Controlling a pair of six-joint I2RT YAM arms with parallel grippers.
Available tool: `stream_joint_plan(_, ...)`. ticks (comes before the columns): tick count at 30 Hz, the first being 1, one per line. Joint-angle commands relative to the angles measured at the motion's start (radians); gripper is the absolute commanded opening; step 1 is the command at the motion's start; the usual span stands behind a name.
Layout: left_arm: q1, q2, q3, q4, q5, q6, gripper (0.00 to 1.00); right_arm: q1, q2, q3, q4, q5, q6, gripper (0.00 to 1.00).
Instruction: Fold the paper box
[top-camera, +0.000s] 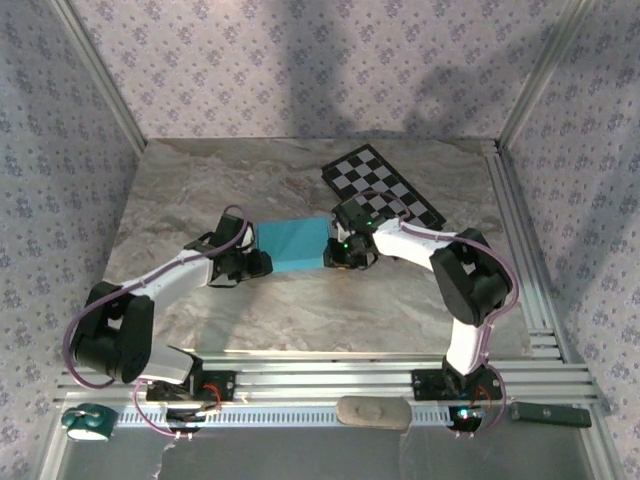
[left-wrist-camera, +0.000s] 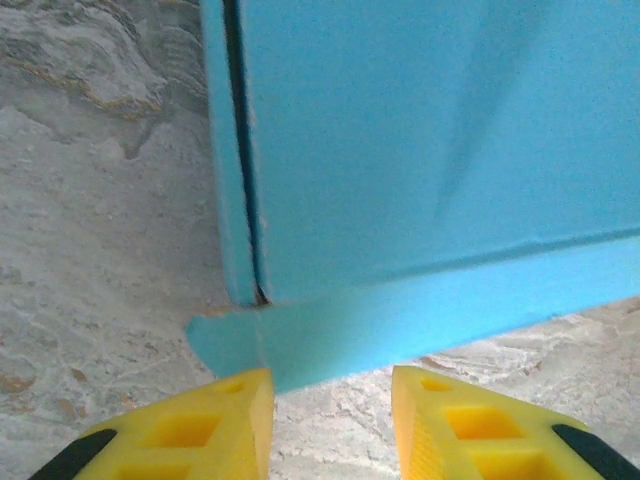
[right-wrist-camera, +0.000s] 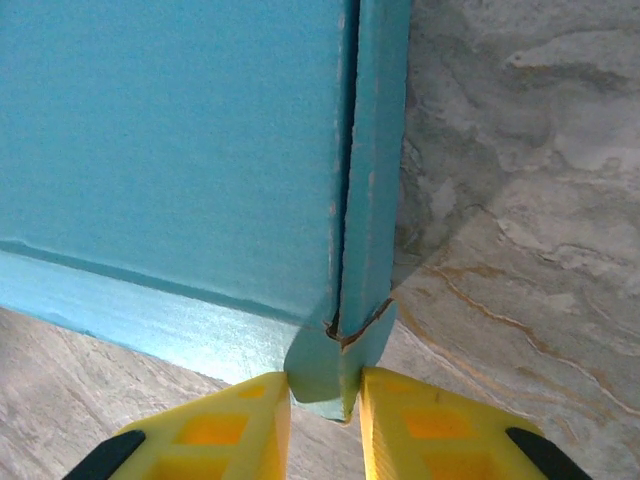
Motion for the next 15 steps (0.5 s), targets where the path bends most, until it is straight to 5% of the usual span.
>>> stream_joint_plan(1,0.006,0.007,0.024,-0.017,0.037,0.010,0.36,-0.011,0.020,0.060,-0.065,-0.028,-0.047,0.27)
stream_joint_plan(15,0.045,-0.077,0.050,-0.121,-0.155,0.125,0.45,-0.024,0.041,0.102,-0.118,-0.021,-0.091,0.28)
